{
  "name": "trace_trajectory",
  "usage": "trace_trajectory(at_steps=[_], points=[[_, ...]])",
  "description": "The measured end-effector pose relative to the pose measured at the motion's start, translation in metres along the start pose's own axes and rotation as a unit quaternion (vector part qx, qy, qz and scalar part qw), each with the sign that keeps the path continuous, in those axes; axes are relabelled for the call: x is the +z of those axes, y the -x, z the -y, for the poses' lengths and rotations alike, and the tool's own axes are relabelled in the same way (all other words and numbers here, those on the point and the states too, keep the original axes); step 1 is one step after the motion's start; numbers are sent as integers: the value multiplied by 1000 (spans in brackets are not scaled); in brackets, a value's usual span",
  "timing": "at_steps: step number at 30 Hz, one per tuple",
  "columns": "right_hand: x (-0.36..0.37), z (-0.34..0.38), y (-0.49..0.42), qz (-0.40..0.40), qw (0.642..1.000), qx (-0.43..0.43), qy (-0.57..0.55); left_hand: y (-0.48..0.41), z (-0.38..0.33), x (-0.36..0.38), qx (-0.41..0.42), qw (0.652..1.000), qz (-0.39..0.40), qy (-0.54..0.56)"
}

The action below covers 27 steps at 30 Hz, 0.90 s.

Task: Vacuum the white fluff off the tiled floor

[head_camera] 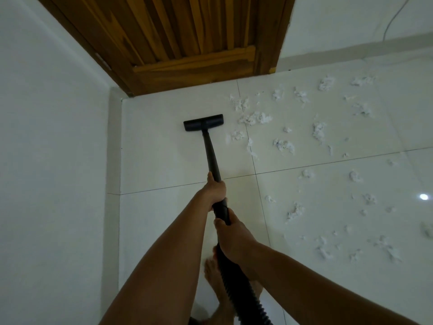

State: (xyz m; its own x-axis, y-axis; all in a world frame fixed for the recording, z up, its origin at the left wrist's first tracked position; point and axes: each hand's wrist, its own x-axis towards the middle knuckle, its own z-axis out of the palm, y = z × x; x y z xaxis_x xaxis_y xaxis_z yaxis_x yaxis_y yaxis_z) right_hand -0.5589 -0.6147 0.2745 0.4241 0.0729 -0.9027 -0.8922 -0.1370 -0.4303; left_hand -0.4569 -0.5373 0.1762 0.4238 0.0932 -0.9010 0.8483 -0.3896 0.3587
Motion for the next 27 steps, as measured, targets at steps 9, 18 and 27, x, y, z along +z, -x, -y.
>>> trace_trajectory(at_steps=[9,18,27], points=[[10,-83,50,12,1000,4,2,45,78,35,0,999,-2,-35],[40,-178,96,-2,997,-37,70,91,173,56,11,999,21,-30],[41,-269,131,-10,997,-28,64,132,247,105,8,999,34,-27]])
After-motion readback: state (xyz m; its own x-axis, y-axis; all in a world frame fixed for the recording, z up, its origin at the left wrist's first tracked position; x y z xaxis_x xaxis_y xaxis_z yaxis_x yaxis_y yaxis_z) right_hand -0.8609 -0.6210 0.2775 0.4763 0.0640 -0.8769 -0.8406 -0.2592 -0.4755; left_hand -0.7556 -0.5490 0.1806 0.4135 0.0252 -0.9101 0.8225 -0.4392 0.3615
